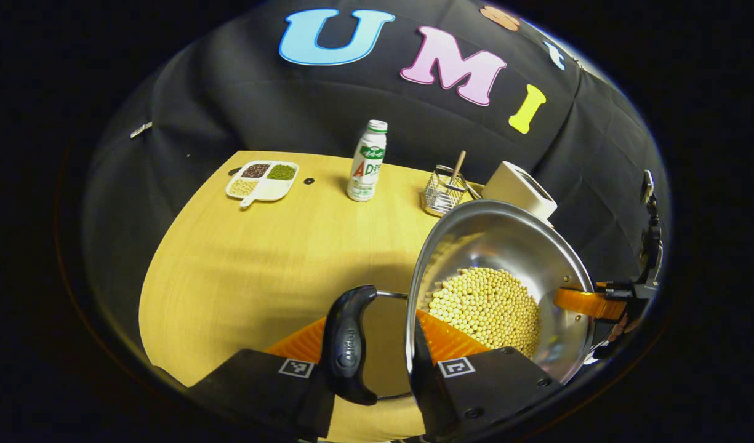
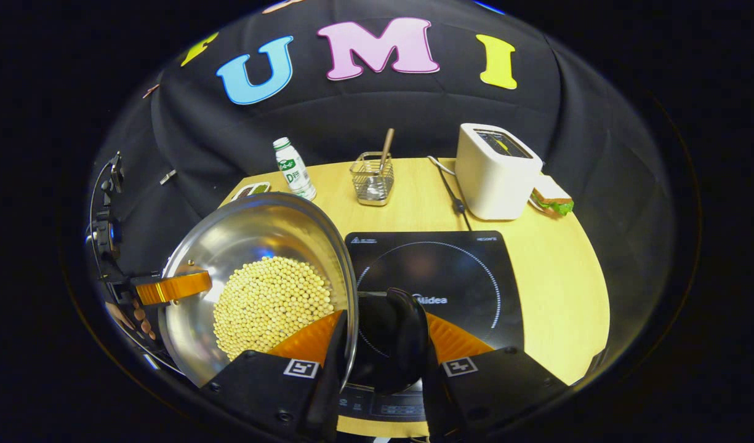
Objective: First push the handle of the pot to place it horizontally, then grasp the pot with both hands and set it on the induction cooktop.
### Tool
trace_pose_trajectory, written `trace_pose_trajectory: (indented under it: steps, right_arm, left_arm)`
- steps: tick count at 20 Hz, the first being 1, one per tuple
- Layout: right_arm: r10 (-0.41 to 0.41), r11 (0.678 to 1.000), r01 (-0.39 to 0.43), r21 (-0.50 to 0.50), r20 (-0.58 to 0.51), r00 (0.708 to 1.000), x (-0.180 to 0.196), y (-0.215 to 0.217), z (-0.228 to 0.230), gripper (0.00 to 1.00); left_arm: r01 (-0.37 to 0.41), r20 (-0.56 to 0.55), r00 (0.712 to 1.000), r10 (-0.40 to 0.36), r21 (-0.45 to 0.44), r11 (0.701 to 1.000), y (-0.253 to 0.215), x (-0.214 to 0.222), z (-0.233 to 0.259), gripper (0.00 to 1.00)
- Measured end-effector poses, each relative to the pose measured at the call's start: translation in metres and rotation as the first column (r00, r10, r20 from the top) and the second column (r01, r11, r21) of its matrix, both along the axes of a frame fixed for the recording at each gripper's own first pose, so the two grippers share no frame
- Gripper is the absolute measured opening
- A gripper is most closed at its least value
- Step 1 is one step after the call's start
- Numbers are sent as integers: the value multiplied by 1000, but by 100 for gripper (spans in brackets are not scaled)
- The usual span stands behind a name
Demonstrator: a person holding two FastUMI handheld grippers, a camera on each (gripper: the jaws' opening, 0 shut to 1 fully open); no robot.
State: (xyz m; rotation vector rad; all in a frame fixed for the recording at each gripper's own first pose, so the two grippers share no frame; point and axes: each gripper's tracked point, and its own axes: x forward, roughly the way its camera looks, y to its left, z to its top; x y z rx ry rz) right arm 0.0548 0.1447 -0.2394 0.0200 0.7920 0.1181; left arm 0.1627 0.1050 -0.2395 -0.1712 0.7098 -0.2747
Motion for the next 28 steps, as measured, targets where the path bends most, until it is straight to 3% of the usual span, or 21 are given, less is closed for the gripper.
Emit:
trace_pose_trajectory:
  steps: [3,4,8,9,10,16,28]
  right_arm:
    - [-2,1000,2,4,-3,1000,11,-29,5,53]
    - [-1,1000,1,4,-4,1000,15,-39,6,58]
    - [-2,1000,2,6,-12,1000,32,-77,5,57]
    - [-5,1000,5,8,-16,1000,35,-88,3,53]
    - [-8,1000,9,9,-19,1000,38,-97,0,57]
    - [-27,999,28,18,-42,999,52,-142,-16,57]
    - [-34,999,36,31,-86,996,71,-167,-46,57]
  left_arm:
    - [1,1,1000,-1,3,1000,-30,8,5,58]
    - [-1,0,1000,1,0,1000,-41,11,6,58]
    - [-5,-8,1000,5,-5,1000,-81,23,3,59]
    - [-4,-9,1000,4,-5,1000,-91,26,2,58]
    - [-3,-11,1000,3,-3,1000,-100,28,-1,58]
    - [2,-29,1000,-2,-3,1000,-146,42,-18,58]
    - [-15,-63,998,15,-7,1000,-172,59,-49,58]
